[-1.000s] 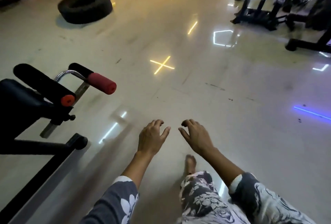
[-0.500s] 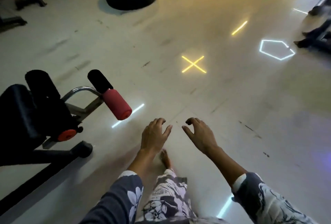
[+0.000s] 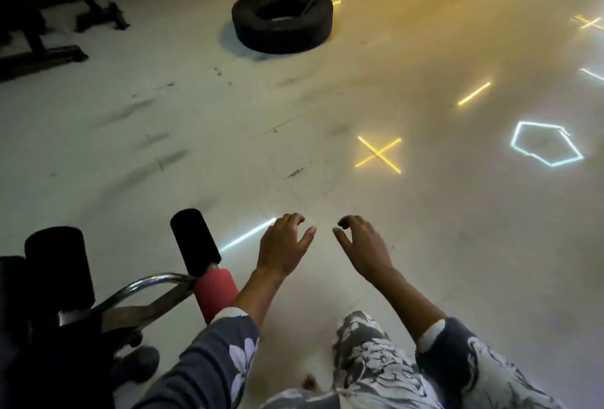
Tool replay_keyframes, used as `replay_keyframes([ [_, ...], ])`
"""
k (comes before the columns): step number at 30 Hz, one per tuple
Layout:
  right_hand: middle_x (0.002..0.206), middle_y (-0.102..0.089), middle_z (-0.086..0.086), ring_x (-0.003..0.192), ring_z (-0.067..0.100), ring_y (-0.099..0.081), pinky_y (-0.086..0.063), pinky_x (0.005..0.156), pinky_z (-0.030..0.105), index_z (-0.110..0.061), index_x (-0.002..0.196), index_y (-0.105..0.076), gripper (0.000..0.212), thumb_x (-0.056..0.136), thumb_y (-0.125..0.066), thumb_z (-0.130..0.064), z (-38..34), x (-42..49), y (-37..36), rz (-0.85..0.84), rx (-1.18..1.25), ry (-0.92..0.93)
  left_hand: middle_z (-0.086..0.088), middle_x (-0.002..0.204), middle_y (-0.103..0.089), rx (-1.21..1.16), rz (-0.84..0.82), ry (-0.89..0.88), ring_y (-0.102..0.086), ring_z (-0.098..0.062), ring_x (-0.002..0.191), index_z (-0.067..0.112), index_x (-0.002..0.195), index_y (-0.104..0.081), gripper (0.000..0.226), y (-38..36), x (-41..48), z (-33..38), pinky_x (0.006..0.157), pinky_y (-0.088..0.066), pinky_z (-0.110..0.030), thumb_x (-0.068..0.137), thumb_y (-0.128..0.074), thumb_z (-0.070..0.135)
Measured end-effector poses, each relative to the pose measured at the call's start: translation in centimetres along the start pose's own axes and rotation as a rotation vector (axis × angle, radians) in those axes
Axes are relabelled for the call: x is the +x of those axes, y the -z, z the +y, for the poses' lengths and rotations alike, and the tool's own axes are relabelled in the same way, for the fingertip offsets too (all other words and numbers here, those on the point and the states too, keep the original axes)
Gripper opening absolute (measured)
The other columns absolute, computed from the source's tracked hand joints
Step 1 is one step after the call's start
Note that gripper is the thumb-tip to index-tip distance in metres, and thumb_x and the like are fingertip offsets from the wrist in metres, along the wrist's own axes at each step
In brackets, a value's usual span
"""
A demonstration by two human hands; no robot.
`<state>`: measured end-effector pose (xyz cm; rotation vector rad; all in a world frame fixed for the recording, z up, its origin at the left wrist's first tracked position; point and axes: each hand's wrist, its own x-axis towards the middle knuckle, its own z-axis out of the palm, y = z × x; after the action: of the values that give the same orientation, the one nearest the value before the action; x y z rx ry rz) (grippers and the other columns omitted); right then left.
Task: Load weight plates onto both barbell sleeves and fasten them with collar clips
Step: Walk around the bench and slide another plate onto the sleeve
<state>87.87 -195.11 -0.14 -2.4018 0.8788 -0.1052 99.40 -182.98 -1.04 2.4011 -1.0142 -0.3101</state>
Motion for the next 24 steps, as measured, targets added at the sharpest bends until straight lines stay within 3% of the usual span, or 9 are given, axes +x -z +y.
replay_keyframes([
  [5, 0.121, -0.059, 0.008, 0.106, 0.023, -0.056, -0.044, 0.088, 0.033, -0.013, 0.118, -0.053, 0.035, 0.096, -0.042, -0.038, -0.6, 14.8, -0.5, -0.048, -0.015, 0.101, -0.007, 0.115, -0.065, 0.075, 0.024, 0.02, -0.06, -0.022, 0.103, 0.009, 0.113, -0.059, 0.038, 0.9, 13.3, -3.3, 0.08, -0.042, -0.024, 0.092, -0.052, 0.039],
  [12, 0.117, -0.06, 0.006, 0.106, 0.023, -0.055, -0.045, 0.088, 0.033, -0.014, 0.115, -0.053, 0.032, 0.096, -0.04, -0.038, -3.5, 34.6, 0.1, -0.215, -0.042, 0.181, -0.004, 0.114, -0.066, 0.08, 0.036, 0.185, -0.061, -0.017, 0.102, 0.013, 0.114, -0.058, 0.037, 3.4, 29.7, -6.7, 0.077, -0.041, -0.018, 0.093, -0.05, 0.041],
  [17, 0.112, -0.062, 0.006, 0.1, 0.022, -0.057, -0.047, 0.086, 0.034, -0.013, 0.107, -0.056, 0.03, 0.096, -0.041, -0.037, -8.8, 46.0, -1.3, -0.335, -0.042, 0.273, -0.004, 0.108, -0.066, 0.026, 0.126, 0.341, -0.061, -0.017, 0.097, 0.012, 0.108, -0.059, 0.034, 6.4, 38.4, -11.1, 0.073, -0.04, -0.019, 0.092, -0.051, 0.042],
  [24, 0.108, -0.063, 0.004, 0.097, 0.022, -0.059, -0.045, 0.079, 0.032, -0.013, 0.104, -0.058, 0.03, 0.096, -0.041, -0.036, -20.9, 61.2, -7.4, -0.451, -0.068, 0.452, -0.003, 0.109, -0.065, -0.002, 0.279, 0.485, -0.06, -0.019, 0.097, 0.013, 0.109, -0.058, 0.034, 11.9, 49.1, -23.2, 0.075, -0.043, -0.024, 0.091, -0.052, 0.041],
])
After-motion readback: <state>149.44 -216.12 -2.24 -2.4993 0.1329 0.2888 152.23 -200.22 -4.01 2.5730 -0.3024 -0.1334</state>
